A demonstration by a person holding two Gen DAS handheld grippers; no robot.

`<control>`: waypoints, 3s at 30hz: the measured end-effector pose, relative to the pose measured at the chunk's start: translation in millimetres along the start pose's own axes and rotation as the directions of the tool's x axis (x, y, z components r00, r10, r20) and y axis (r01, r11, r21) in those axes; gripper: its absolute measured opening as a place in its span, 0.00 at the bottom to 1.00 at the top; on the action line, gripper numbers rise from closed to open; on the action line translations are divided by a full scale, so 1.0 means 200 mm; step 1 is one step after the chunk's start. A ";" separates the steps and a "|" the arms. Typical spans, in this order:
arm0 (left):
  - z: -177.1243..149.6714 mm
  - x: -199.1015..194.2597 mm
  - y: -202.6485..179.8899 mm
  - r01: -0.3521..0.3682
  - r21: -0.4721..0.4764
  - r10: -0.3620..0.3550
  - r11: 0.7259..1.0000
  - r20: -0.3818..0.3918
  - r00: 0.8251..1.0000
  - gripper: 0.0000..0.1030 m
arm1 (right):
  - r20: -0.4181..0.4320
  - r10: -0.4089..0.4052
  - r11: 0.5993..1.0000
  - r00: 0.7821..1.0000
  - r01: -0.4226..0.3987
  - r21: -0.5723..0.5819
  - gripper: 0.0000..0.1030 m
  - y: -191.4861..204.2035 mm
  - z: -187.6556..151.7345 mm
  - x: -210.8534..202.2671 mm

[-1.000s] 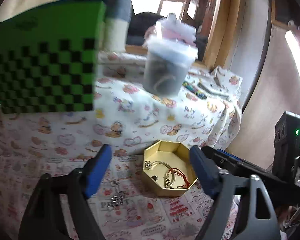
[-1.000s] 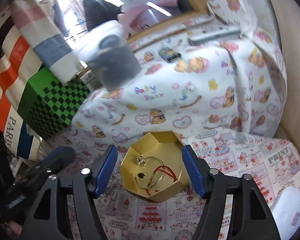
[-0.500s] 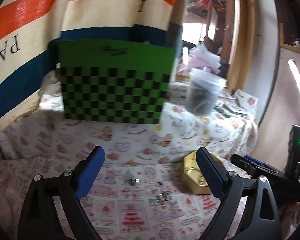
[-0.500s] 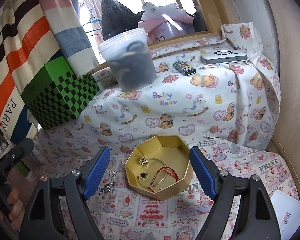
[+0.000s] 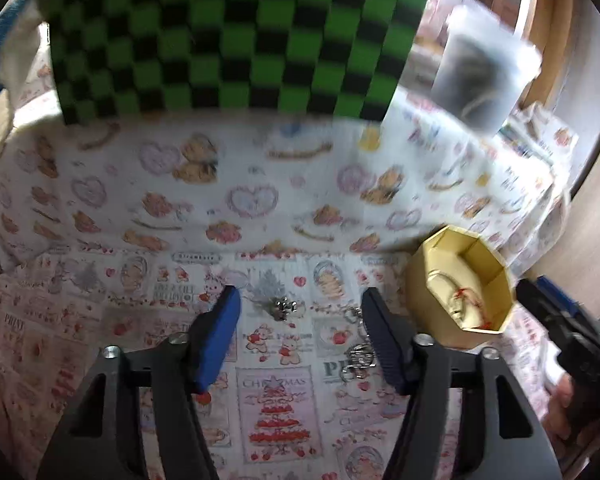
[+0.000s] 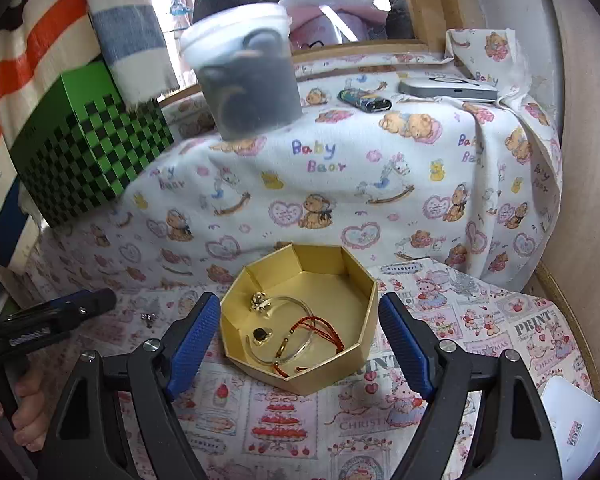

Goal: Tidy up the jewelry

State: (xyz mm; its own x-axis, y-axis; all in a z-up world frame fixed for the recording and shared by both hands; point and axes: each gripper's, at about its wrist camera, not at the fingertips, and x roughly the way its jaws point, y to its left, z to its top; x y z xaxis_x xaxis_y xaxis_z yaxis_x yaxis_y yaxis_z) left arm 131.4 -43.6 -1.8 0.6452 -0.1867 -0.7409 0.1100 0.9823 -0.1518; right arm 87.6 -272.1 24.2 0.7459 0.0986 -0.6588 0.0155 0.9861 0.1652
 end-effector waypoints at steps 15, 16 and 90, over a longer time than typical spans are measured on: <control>-0.01 0.25 -0.02 -0.085 0.022 0.086 0.996 -0.089 0.992 0.23 | -0.009 -0.001 1.000 1.000 0.001 -0.028 0.81 0.03 -0.01 0.01; -0.01 0.26 -0.02 -0.092 0.027 0.094 0.995 -0.090 0.991 0.22 | -0.009 -0.001 1.000 1.000 0.001 -0.030 0.81 0.03 -0.01 0.01; -0.18 -0.31 0.34 -0.106 -0.136 0.118 0.985 0.080 0.990 0.12 | -0.302 0.018 0.958 0.953 -0.103 -0.267 0.14 0.65 -0.29 0.16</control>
State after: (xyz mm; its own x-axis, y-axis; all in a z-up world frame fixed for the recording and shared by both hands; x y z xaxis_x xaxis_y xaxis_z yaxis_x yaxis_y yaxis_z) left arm 71.3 33.2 9.4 0.7118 -0.0677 -0.6991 -0.0629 0.9852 -0.1595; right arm 74.4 -132.2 -17.4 0.5097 0.1522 -0.8468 -0.2398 0.9703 0.0301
